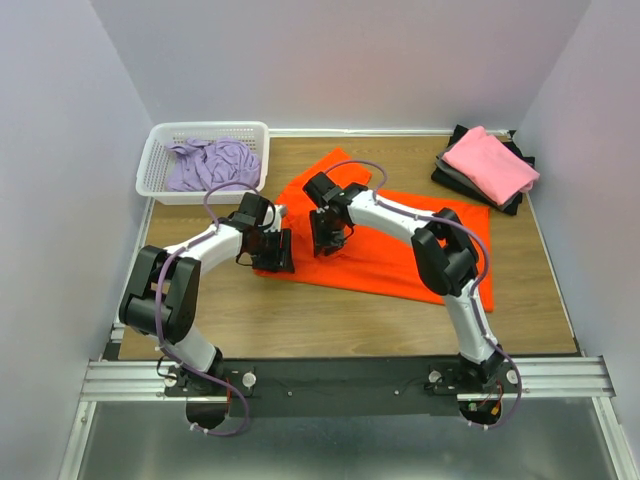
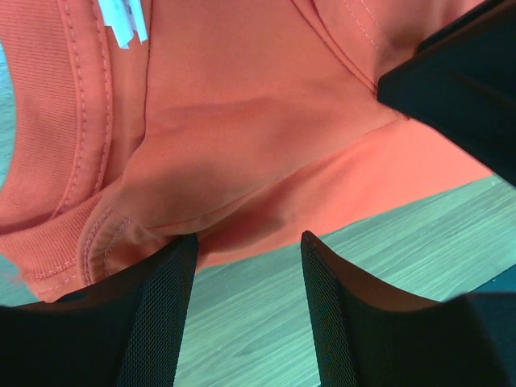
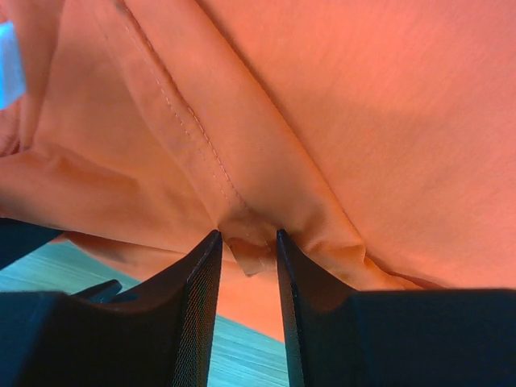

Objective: Fold and stack the t-shirts
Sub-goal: Fold the tshirt

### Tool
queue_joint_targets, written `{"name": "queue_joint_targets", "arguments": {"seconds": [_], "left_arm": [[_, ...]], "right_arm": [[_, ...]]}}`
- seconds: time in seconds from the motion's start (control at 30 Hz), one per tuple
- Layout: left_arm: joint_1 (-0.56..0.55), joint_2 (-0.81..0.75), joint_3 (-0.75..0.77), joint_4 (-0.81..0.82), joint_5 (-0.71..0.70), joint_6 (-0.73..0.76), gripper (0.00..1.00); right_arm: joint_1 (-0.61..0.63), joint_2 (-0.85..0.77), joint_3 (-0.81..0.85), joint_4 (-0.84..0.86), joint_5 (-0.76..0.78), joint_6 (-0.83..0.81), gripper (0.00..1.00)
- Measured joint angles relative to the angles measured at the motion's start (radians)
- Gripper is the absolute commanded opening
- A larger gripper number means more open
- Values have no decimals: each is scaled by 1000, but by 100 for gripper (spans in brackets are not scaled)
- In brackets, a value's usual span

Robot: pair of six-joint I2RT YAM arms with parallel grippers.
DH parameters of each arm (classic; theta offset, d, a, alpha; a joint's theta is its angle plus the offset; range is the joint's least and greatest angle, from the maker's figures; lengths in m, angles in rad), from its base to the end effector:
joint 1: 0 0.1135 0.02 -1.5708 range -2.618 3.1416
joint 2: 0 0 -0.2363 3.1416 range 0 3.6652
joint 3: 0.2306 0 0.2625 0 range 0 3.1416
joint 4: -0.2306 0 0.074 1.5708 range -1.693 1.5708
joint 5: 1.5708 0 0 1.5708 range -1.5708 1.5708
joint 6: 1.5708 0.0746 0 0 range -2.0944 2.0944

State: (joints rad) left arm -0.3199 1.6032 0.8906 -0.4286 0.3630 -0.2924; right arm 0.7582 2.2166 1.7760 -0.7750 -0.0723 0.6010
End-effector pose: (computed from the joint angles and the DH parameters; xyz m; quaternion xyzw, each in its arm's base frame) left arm 0.2955 -0.1258 0.0973 0.0517 0.9603 -0.2313 0.1467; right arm 0.3380 0.3275 0.1084 -0.0836 0.9801 0.1386 0.1150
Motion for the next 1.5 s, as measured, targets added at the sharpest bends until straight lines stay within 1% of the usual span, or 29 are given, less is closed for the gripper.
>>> {"name": "queue_joint_targets", "arguments": {"seconds": [0.1,0.2,0.3,0.33,0.47,0.5,0.67,0.8,1.03,1.27,1.33,1.5], "left_arm": [[4,0,0,0,0,8,63],[5,0,0,0,0,17,63],[5,-1,0,-1,0,26,63],[5,-1,0,-2,0,27,63],[9,-8,0,-11,0,38,63],[11,-12,-1,-13,0,39,63],[15,-27,-11,-21,0,42,63],[19,-32,-24,-24,1,42,63],[19,-33,-33,-20,12,42,63],[19,-40,-40,-14,13,42,63],[19,-43,-45,-14,13,41,63],[19,-48,-51,-12,13,41,63]], "right_arm": [[10,3,-3,0,8,0,40],[23,3,-5,0,21,0,36],[32,7,-5,-2,39,0,24],[33,8,-5,-3,42,2,16],[34,9,-5,-9,75,10,3],[35,9,-4,-11,81,10,2],[33,9,7,-30,132,21,2],[13,8,7,-36,139,39,2],[-67,6,7,-39,108,56,2],[-108,6,7,-39,64,62,2],[-120,6,6,-39,58,64,2],[-161,3,-5,-38,55,81,8]]}}
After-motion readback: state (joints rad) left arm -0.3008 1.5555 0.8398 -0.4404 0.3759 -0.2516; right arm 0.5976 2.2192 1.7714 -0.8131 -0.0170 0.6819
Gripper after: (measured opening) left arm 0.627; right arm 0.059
